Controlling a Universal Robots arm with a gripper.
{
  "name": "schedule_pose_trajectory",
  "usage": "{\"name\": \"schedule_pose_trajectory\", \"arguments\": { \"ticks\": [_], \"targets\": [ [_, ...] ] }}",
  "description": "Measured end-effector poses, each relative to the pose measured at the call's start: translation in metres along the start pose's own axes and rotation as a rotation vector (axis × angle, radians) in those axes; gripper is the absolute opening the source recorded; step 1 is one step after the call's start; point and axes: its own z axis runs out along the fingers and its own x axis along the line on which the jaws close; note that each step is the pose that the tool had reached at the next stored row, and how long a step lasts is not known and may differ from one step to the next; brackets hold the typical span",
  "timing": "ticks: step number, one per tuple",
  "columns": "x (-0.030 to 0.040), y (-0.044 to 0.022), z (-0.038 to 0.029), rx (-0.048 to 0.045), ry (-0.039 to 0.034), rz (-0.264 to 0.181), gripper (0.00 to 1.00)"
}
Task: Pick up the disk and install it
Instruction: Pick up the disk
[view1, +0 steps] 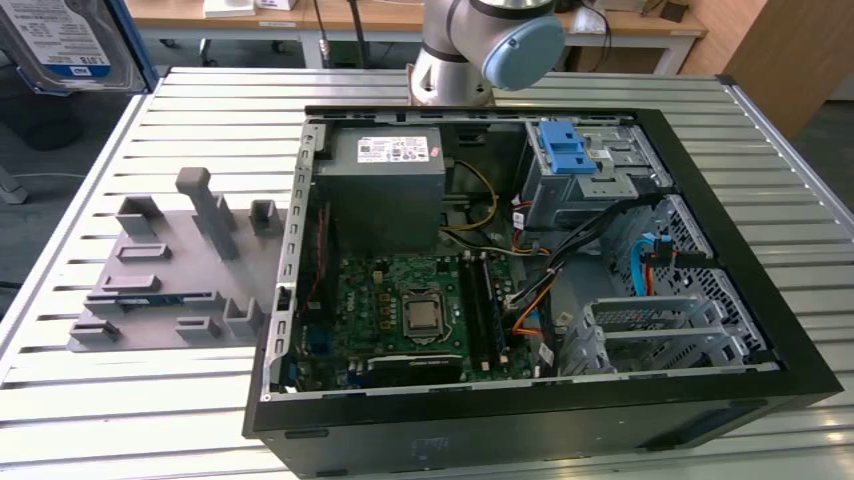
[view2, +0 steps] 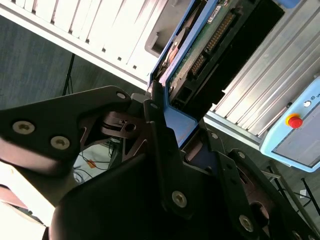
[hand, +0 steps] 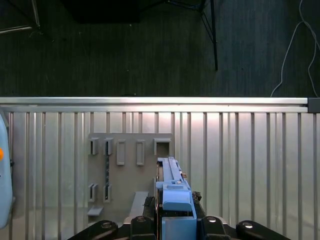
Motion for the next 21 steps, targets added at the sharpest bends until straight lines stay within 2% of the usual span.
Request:
{"name": "schedule_pose_trajectory", "arguments": {
  "ticks": [14, 21],
  "targets": [
    [0.0026, -0.001, 0.0, 0.0002, -0.0001, 0.0, 0.36],
    [0.0026, -0.0048, 0.0, 0.0001, -0.0001, 0.0, 0.36]
  ]
}}
